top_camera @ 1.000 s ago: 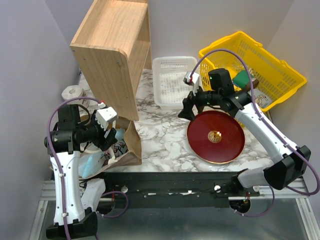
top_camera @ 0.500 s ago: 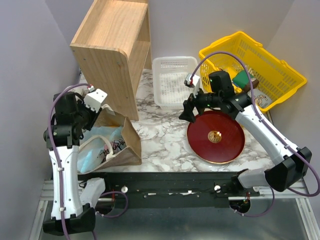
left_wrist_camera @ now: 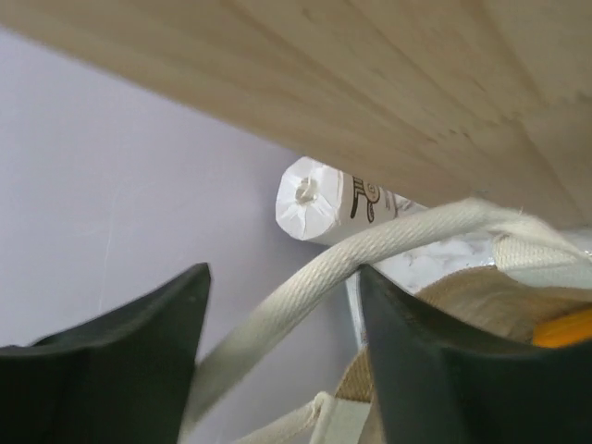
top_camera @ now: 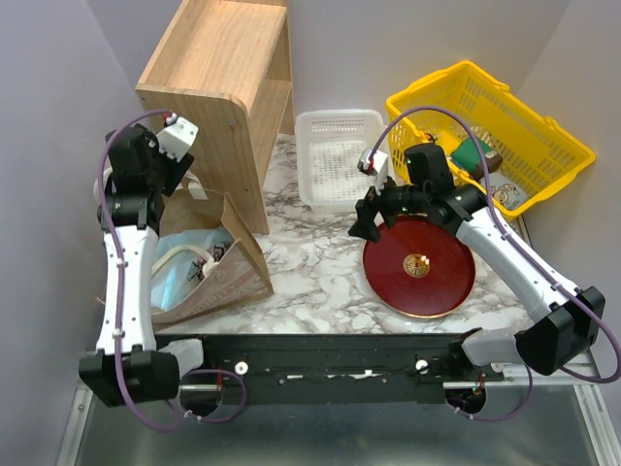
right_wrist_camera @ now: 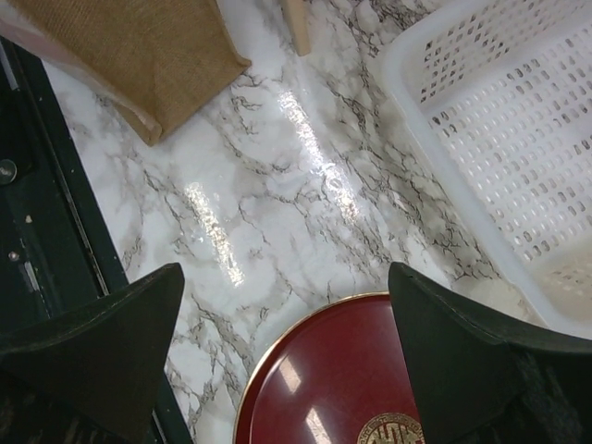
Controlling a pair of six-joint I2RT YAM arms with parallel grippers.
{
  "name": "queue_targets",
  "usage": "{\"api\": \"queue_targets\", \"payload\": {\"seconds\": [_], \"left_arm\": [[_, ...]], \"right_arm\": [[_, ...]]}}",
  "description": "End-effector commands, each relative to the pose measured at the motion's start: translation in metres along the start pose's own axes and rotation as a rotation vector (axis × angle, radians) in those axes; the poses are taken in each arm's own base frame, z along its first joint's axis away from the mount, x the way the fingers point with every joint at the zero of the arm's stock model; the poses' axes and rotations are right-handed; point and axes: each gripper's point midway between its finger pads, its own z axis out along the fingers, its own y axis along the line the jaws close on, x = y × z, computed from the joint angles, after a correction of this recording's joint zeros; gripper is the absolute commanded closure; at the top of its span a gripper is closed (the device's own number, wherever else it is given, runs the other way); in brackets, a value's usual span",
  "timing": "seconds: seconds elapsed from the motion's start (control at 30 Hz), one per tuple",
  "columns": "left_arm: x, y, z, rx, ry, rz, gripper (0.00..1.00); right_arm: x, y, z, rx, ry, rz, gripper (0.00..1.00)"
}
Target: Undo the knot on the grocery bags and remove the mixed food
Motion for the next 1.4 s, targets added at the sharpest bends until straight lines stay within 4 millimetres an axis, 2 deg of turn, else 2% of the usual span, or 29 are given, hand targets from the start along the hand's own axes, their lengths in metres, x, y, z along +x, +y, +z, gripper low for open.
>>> {"api": "queue_targets", "payload": {"seconds": [0.0,0.03,0.07,0.1,0.13,0.17,0.2,0.3,0.33,0.4,0.43,0.47,0.53,0.57,0.63,0.7,0.8,0.87,1.03,1.2,1.37], "left_arm": [[-0.051,0.032,-0.013,-0.019,-0.122,-0.019,0.11],[-0.063,0.032,-0.019,0.026,-0.143,-0.012,0.10],[-0.054,0.014,-0.024,0.117,-0.104,-0.018,0.10],[-0.062,-0.002,-0.031,0.216,-0.137,-0.014,0.09],[-0.065,-0.005,-0.040,0.252,-0.142,-0.019,0.02],[-0.057,-0.018,-0.049,0.311,-0.111,-0.032,0.02],[-0.058,-0.026,-0.057,0.351,-0.122,-0.033,0.02],[-0.057,-0.048,-0.090,0.442,-0.170,-0.032,0.02],[-0.060,-0.057,-0.108,0.473,-0.218,-0.014,0.02],[-0.055,-0.071,-0.130,0.524,-0.235,-0.015,0.02],[-0.055,-0.078,-0.147,0.546,-0.265,0.002,0.02],[-0.050,-0.093,-0.162,0.624,-0.273,0.009,0.02],[-0.045,-0.108,-0.179,0.699,-0.275,0.003,0.03],[-0.030,-0.125,-0.190,0.785,-0.239,0.026,0.04],[-0.013,-0.134,-0.190,0.812,-0.171,0.015,0.08],[0.010,-0.138,-0.179,0.803,-0.097,0.072,0.10],[0.042,-0.146,-0.162,0.823,0.032,0.105,0.22],[0.057,-0.152,-0.155,0.849,0.096,0.105,0.25],[0.078,-0.151,-0.144,0.865,0.164,0.200,0.26],[0.093,-0.149,-0.129,0.837,0.233,0.215,0.25],[0.108,-0.160,-0.121,0.876,0.269,0.216,0.24]], "right_arm": [[0.008,0.005,-0.004,0.011,-0.003,-0.019,0.00],[0.009,0.005,-0.004,0.011,-0.006,-0.022,0.00],[0.012,0.005,-0.003,0.010,-0.001,-0.017,0.00],[0.013,0.006,-0.003,0.009,0.001,-0.018,0.00],[0.016,0.007,-0.003,0.008,0.004,-0.015,0.00],[0.017,0.007,-0.002,0.006,0.006,-0.014,0.00],[0.017,0.007,-0.003,0.008,0.006,-0.015,0.00],[0.017,0.007,-0.003,0.011,0.005,-0.014,0.00],[0.016,0.006,-0.004,0.013,0.005,-0.015,0.00],[0.016,0.005,-0.003,0.016,0.007,-0.014,0.00],[0.016,0.005,-0.003,0.016,0.007,-0.015,0.00],[0.016,0.004,-0.002,0.015,0.009,-0.012,0.00],[0.017,0.004,0.000,0.010,0.013,-0.009,0.00],[0.017,0.004,0.001,0.008,0.014,-0.007,0.00],[0.018,0.004,0.004,0.001,0.018,0.005,0.00],[0.017,0.004,0.005,-0.006,0.019,0.011,0.00],[0.015,0.003,0.005,-0.003,0.016,0.017,0.00],[0.015,0.003,0.005,-0.002,0.018,0.015,0.00],[0.022,0.003,0.003,0.010,0.035,0.015,0.00],[0.030,0.005,0.003,0.008,0.048,0.019,0.00],[0.033,0.005,0.006,0.001,0.055,0.025,0.00]]}}
